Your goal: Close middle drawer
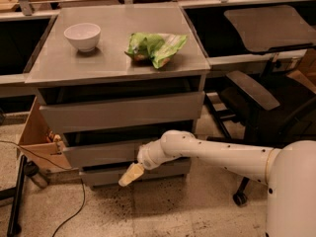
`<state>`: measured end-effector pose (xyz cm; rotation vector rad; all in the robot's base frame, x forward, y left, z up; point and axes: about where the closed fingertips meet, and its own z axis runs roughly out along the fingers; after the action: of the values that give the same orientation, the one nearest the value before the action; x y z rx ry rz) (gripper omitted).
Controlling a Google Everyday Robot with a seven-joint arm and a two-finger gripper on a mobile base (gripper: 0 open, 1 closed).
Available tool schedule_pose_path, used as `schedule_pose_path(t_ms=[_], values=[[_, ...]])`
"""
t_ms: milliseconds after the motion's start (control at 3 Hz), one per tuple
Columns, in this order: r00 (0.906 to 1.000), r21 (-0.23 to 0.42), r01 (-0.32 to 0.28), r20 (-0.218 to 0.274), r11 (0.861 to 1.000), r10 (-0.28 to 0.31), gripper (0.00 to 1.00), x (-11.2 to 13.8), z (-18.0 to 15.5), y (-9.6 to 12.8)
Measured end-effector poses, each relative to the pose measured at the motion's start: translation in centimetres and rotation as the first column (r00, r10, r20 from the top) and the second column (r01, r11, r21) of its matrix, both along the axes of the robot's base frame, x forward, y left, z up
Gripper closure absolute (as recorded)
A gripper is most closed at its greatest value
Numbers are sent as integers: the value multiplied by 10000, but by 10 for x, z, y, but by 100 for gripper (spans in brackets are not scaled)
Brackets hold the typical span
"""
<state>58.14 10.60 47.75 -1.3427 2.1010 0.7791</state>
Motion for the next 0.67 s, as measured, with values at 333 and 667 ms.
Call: schedule_pose_path(t_ms=[333,667], values=[[9997,25,-65,-232,10000,65,0,-5,-4,-3],[9980,3,-89,-628,10000,89,0,-2,-15,-5]])
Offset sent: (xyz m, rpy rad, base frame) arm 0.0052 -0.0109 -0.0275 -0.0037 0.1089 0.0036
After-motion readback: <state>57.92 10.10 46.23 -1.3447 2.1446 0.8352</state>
